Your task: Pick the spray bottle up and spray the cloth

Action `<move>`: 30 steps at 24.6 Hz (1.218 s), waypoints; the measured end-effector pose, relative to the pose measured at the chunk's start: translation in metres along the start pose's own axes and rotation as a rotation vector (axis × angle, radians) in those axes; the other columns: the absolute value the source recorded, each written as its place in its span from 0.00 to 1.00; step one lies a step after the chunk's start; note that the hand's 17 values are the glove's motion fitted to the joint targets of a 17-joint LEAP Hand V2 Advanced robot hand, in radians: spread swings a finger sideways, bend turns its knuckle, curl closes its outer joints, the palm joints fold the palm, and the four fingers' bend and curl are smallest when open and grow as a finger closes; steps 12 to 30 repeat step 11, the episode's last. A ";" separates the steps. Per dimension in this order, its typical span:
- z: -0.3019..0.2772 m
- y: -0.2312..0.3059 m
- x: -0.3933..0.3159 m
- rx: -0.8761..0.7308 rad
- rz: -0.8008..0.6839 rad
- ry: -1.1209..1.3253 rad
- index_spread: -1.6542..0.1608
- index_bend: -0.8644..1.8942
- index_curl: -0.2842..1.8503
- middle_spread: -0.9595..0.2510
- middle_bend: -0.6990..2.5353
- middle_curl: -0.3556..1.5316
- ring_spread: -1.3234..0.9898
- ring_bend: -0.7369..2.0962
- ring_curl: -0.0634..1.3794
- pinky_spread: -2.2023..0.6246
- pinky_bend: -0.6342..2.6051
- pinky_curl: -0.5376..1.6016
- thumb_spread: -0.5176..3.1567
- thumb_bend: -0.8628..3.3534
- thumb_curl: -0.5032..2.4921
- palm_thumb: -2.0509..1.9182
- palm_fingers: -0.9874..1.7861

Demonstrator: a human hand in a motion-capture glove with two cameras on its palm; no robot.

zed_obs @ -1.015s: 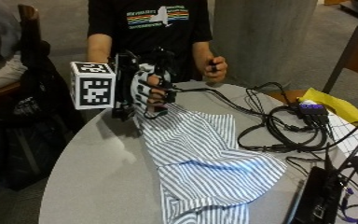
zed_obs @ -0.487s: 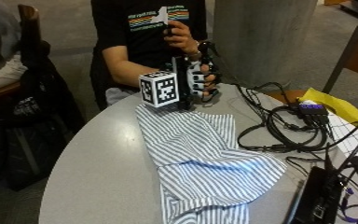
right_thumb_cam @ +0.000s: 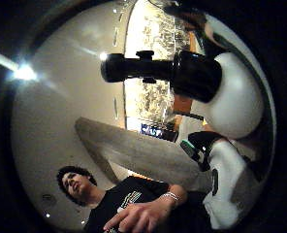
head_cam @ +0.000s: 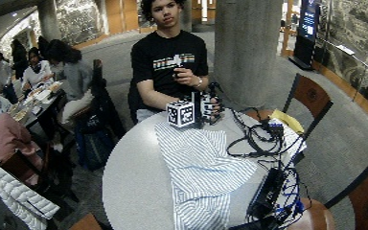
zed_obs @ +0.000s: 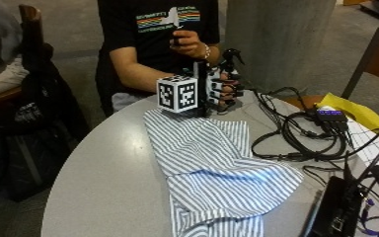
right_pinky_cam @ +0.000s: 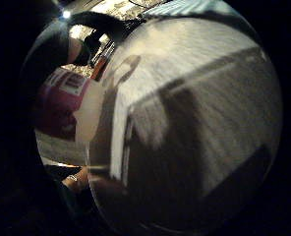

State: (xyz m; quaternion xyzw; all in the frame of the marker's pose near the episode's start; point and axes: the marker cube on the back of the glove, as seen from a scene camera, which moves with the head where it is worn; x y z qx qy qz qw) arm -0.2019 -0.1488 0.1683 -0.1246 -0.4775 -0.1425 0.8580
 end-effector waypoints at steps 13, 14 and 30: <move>-0.135 0.086 -0.017 0.356 -0.015 0.531 0.78 0.37 0.25 0.78 0.30 0.44 0.56 0.39 0.30 0.82 0.29 0.42 0.38 0.20 0.33 0.74 0.67; -0.135 0.086 -0.017 0.356 -0.015 0.531 0.78 0.37 0.25 0.78 0.30 0.44 0.56 0.39 0.30 0.82 0.29 0.42 0.38 0.20 0.33 0.74 0.67; -0.135 0.086 -0.017 0.356 -0.015 0.531 0.78 0.37 0.25 0.78 0.30 0.44 0.56 0.39 0.30 0.82 0.29 0.42 0.38 0.20 0.33 0.74 0.67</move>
